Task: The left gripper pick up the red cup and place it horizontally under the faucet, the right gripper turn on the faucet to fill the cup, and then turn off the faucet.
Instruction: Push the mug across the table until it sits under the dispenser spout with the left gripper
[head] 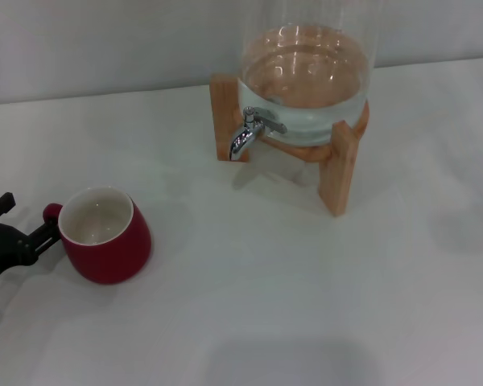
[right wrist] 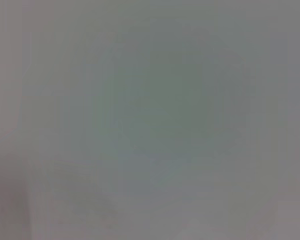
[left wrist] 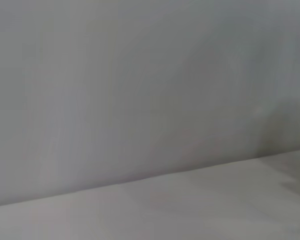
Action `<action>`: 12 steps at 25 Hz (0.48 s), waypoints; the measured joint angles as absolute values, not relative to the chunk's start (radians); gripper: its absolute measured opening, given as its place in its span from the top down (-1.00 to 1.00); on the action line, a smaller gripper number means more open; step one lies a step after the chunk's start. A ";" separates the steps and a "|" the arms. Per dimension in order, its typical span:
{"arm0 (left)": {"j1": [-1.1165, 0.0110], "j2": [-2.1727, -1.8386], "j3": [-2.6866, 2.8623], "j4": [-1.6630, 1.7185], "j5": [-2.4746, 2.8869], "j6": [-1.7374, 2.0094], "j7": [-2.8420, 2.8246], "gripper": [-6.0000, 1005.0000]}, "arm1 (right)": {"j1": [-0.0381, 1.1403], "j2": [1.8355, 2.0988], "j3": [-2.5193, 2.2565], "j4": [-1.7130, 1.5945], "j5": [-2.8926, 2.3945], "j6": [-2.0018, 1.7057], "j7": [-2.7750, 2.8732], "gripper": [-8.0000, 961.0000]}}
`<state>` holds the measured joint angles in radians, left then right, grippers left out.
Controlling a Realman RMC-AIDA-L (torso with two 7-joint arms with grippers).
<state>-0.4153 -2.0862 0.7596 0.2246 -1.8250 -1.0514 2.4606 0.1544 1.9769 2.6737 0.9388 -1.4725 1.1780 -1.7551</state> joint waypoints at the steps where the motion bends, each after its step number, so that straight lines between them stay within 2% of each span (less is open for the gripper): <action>1: -0.416 -2.086 0.760 0.224 -1.825 -1.051 2.461 -0.77 | 0.154 1.977 2.674 0.939 -1.472 1.178 -1.755 -0.51; 12: -0.419 -2.086 0.761 0.219 -1.825 -1.051 2.461 -0.77 | 0.151 1.977 2.674 0.937 -1.462 1.178 -1.759 -0.51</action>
<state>-0.4188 -2.0863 0.7611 0.2193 -1.8249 -1.0507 2.4607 0.1508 1.9773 2.6737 0.9372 -1.4616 1.1781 -1.7589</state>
